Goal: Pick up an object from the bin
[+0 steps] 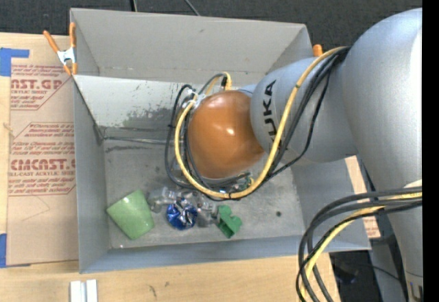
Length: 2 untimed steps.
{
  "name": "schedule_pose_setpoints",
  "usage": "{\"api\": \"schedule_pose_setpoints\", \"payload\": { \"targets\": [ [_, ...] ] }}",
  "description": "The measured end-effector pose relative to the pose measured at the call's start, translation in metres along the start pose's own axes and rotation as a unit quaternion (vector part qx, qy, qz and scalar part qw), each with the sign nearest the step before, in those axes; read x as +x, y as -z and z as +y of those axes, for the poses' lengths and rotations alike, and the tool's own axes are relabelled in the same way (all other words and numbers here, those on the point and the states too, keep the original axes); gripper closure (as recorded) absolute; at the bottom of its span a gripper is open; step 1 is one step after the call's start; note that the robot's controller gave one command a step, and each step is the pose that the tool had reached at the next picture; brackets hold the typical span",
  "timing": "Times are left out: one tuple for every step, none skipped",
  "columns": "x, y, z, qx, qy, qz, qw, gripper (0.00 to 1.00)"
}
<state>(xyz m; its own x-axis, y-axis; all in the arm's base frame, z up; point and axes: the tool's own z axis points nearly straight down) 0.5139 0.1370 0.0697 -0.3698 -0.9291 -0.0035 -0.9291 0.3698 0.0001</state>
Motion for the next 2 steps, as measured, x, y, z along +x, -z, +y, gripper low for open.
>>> {"api": "schedule_pose_setpoints", "payload": {
  "targets": [
    [0.001, 0.000, 0.000, 0.000, -0.001, 0.0003, 1.0000, 1.00],
    [0.004, 0.152, 0.031, 0.003, 0.026, -0.0018, 0.9997, 1.00]
  ]
}}
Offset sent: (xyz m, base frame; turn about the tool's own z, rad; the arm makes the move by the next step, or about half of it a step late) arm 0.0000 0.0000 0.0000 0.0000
